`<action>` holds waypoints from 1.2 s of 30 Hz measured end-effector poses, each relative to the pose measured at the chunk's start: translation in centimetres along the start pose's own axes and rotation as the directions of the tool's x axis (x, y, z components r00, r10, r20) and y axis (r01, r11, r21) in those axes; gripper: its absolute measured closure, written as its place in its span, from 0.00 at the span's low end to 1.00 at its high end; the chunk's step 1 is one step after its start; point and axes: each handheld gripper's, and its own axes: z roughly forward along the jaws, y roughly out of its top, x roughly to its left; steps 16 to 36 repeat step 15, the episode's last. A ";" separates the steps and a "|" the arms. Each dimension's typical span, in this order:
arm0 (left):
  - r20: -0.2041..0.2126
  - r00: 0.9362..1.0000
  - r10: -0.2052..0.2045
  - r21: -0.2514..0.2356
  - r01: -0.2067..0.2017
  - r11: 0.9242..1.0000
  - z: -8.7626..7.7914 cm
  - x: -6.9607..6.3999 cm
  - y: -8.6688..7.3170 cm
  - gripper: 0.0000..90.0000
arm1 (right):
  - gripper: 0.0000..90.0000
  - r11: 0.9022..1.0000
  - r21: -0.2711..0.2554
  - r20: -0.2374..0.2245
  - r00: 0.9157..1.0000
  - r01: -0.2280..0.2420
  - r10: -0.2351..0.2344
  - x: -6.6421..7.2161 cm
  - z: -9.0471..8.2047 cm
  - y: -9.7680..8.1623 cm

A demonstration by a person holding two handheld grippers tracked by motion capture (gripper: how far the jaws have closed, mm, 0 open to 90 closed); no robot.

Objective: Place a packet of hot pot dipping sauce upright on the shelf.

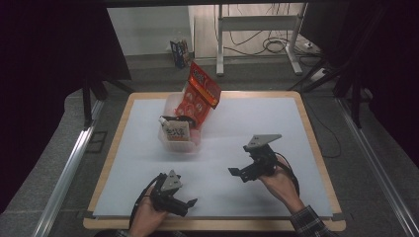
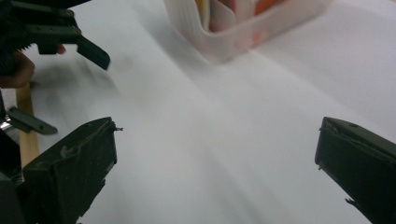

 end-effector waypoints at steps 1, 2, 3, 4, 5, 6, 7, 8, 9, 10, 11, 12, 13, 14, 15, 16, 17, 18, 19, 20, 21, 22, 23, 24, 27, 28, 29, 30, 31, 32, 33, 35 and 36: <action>0.000 1.000 -0.001 -0.002 0.001 1.000 0.0 0.0 0.0 0.03 | 0.00 1.000 -0.005 0.002 1.000 -0.019 0.019 -0.1 -0.2 -0.7; 0.000 1.000 0.002 0.000 -0.002 1.000 0.0 0.0 0.0 0.03 | 0.00 0.999 -0.002 0.005 0.999 -0.035 0.035 -0.2 -0.4 -1.3; 0.000 1.000 0.000 -0.002 0.000 1.000 0.0 0.0 0.0 0.03 | 0.00 0.999 -0.001 0.003 0.999 -0.045 0.045 -0.3 -0.6 -1.9; 0.001 1.000 0.001 -0.004 -0.001 1.000 0.0 0.0 0.0 0.03 | 0.00 0.999 0.001 0.004 0.999 -0.051 0.051 -0.4 -0.7 -2.6; 0.001 1.000 0.001 -0.004 -0.001 1.000 0.0 0.0 0.0 0.03 | 0.00 0.998 0.002 0.007 0.998 -0.057 0.057 -0.4 -0.9 -3.1; 0.001 1.000 0.002 -0.005 -0.002 1.000 0.0 0.0 0.0 0.03 | 0.00 0.998 0.009 0.009 0.998 -0.065 0.065 -0.4 -1.0 -3.7; 0.001 1.000 0.002 -0.005 -0.002 1.000 0.0 0.0 0.0 0.03 | 0.00 0.998 0.011 0.014 0.998 -0.066 0.066 -0.4 -1.1 -4.2; 0.001 1.000 0.002 -0.005 -0.002 1.000 -0.1 0.0 0.0 0.03 | 0.00 0.998 0.016 0.021 0.997 -0.069 0.069 -0.3 -1.2 -4.6; 0.000 1.000 0.001 -0.006 -0.001 1.000 -0.1 0.0 0.0 0.03 | 0.00 0.997 0.021 0.026 0.997 -0.073 0.072 -0.3 -1.3 -5.0; 0.000 1.000 0.001 -0.006 -0.001 1.000 -0.1 0.0 0.0 0.03 | 0.00 0.997 0.022 0.029 0.997 -0.075 0.075 -0.2 -1.4 -5.3; -0.001 1.000 0.002 -0.006 -0.002 1.000 -0.1 0.0 0.0 0.03 | 0.00 0.997 0.025 0.034 0.996 -0.079 0.078 -0.2 -1.5 -5.5; -0.002 1.000 0.003 -0.006 -0.003 1.000 -0.1 0.1 0.0 0.03 | 0.00 0.997 0.025 0.038 0.996 -0.077 0.076 -0.1 -1.6 -5.6; -0.003 1.000 0.004 -0.006 -0.004 1.000 -0.1 0.1 0.0 0.03 | 0.00 0.997 0.026 0.040 0.997 -0.073 0.072 -0.1 -1.6 -5.7; -0.003 1.000 0.004 -0.007 -0.004 1.000 -0.1 0.1 0.0 0.03 | 0.00 0.997 0.028 0.047 0.997 -0.070 0.069 -0.1 -1.7 -5.7; -0.004 1.000 0.005 -0.008 -0.005 1.000 -0.1 0.1 0.0 0.03 | 0.00 0.997 0.030 0.052 0.996 -0.067 0.066 -0.1 -1.7 -5.7; -0.004 1.000 0.005 -0.008 -0.005 1.000 -0.1 0.1 0.0 0.03 | 0.00 0.997 0.030 0.052 0.996 -0.067 0.066 -0.1 -1.7 -5.7; -0.004 1.000 0.005 -0.008 -0.005 1.000 -0.1 0.1 0.0 0.03 | 0.00 0.997 0.030 0.052 0.996 -0.067 0.066 -0.1 -1.7 -5.7; -0.004 1.000 0.005 -0.008 -0.005 1.000 -0.1 0.1 0.0 0.03 | 0.00 0.997 0.030 0.052 0.996 -0.067 0.066 -0.1 -1.7 -5.7; -0.004 1.000 0.005 -0.008 -0.005 1.000 -0.1 0.1 0.0 0.03 | 0.00 0.997 0.030 0.052 0.996 -0.067 0.066 -0.1 -1.7 -5.7; -0.004 1.000 0.005 -0.008 -0.005 1.000 -0.1 0.1 0.0 0.03 | 0.00 0.997 0.030 0.052 0.996 -0.067 0.066 -0.1 -1.7 -5.7; -0.004 1.000 0.005 -0.008 -0.005 1.000 -0.1 0.1 0.0 0.03 | 0.00 0.997 0.030 0.052 0.996 -0.067 0.066 -0.1 -1.7 -5.7; -0.004 1.000 0.005 -0.008 -0.005 1.000 -0.1 0.1 0.0 0.03 | 0.00 0.997 0.030 0.052 0.996 -0.067 0.066 -0.1 -1.7 -5.7; -0.004 1.000 0.005 -0.008 -0.005 1.000 -0.1 0.1 0.0 0.03 | 0.00 0.997 0.030 0.052 0.996 -0.067 0.066 -0.1 -1.7 -5.7; -0.004 1.000 0.005 -0.008 -0.005 1.000 -0.1 0.1 0.0 0.03 | 0.00 0.997 0.030 0.052 0.996 -0.067 0.066 -0.1 -1.7 -5.7; -0.004 1.000 0.005 -0.008 -0.005 1.000 -0.1 0.1 0.0 0.03 | 0.00 0.997 0.030 0.052 0.996 -0.067 0.066 -0.1 -1.7 -5.7; -0.004 1.000 0.005 -0.008 -0.005 1.000 -0.1 0.1 0.0 0.03 | 0.00 0.997 0.030 0.052 0.996 -0.067 0.066 -0.1 -1.7 -5.7; -0.004 1.000 0.005 -0.008 -0.005 1.000 -0.1 0.1 0.0 0.03 | 0.00 0.997 0.030 0.052 0.996 -0.067 0.066 -0.1 -1.7 -5.7; -0.004 1.000 0.005 -0.008 -0.005 1.000 -0.1 0.1 0.0 0.03 | 0.00 0.997 0.030 0.052 0.996 -0.067 0.066 -0.1 -1.7 -5.7; -0.004 1.000 0.005 -0.008 -0.005 1.000 -0.1 0.1 0.0 0.03 | 0.00 0.997 0.030 0.052 0.996 -0.067 0.066 -0.1 -1.7 -5.7; -0.004 1.000 0.005 -0.008 -0.005 1.000 -0.1 0.1 0.0 0.03 | 0.00 0.997 0.030 0.052 0.996 -0.067 0.066 -0.1 -1.7 -5.7; -0.004 1.000 0.005 -0.008 -0.005 1.000 -0.1 0.1 0.0 0.03 | 0.00 0.997 0.030 0.052 0.996 -0.067 0.066 -0.1 -1.7 -5.7; -0.004 1.000 0.005 -0.008 -0.005 1.000 -0.1 0.1 0.0 0.03 | 0.00 0.997 0.030 0.052 0.996 -0.067 0.066 -0.1 -1.7 -5.7; -0.004 1.000 0.005 -0.008 -0.005 1.000 -0.1 0.1 0.0 0.03 | 0.00 0.997 0.030 0.052 0.996 -0.067 0.066 -0.1 -1.7 -5.7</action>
